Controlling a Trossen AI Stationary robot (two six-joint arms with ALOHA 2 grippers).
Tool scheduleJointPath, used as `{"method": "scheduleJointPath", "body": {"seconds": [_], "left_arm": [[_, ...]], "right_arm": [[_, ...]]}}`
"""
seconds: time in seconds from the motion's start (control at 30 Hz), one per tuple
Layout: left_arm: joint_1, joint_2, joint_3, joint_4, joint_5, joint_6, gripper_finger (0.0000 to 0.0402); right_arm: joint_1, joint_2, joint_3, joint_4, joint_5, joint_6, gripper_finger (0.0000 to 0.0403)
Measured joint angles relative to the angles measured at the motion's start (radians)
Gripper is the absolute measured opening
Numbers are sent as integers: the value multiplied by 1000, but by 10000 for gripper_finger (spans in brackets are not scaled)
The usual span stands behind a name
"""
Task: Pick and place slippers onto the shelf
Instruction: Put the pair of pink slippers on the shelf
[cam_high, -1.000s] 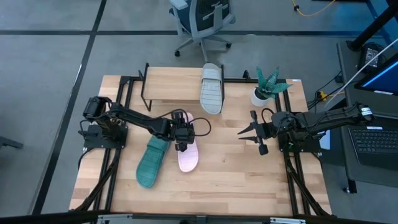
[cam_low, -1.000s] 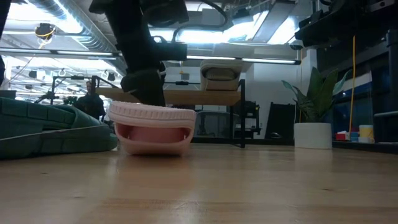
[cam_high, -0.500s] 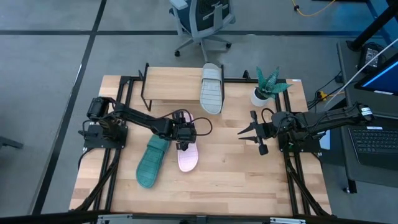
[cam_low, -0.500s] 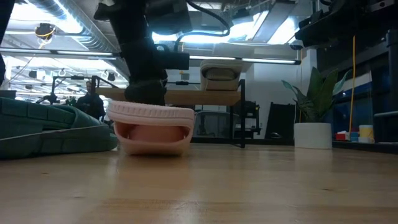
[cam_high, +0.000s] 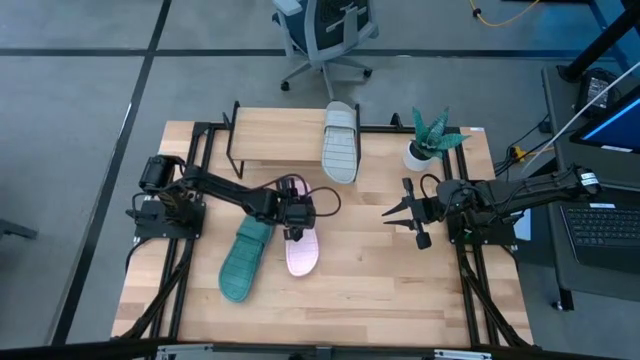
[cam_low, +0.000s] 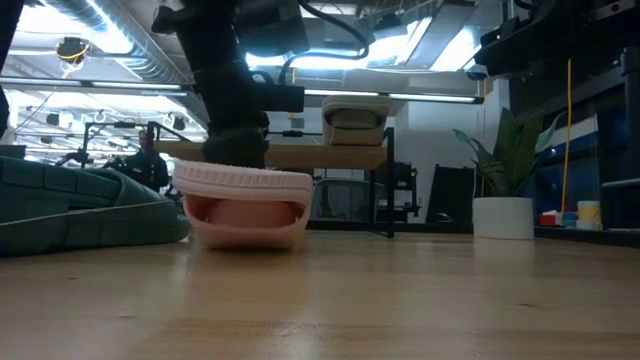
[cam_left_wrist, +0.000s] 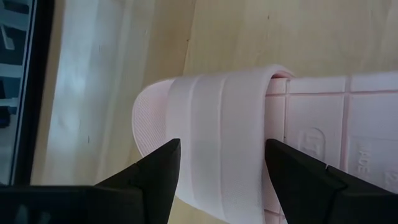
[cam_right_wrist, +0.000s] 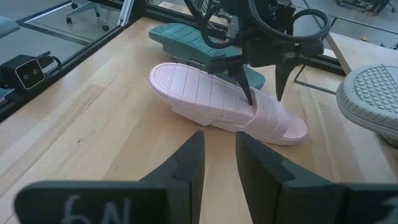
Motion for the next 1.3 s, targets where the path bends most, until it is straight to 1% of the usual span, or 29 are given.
{"method": "scheduleJointPath", "body": {"seconds": [0.27, 0.4, 0.83, 1.3], "left_arm": [[14, 0, 0, 0, 27, -15, 227], [14, 0, 0, 1, 27, -15, 219], [43, 0, 0, 2, 87, -69, 156], [43, 2, -2, 3, 93, -71, 103]], "right_arm": [[0, 0, 0, 0, 0, 0, 92], [0, 0, 0, -1, 0, 0, 92], [0, 0, 0, -5, 0, 3, 92], [0, 0, 0, -26, -2, 3, 92]]}}
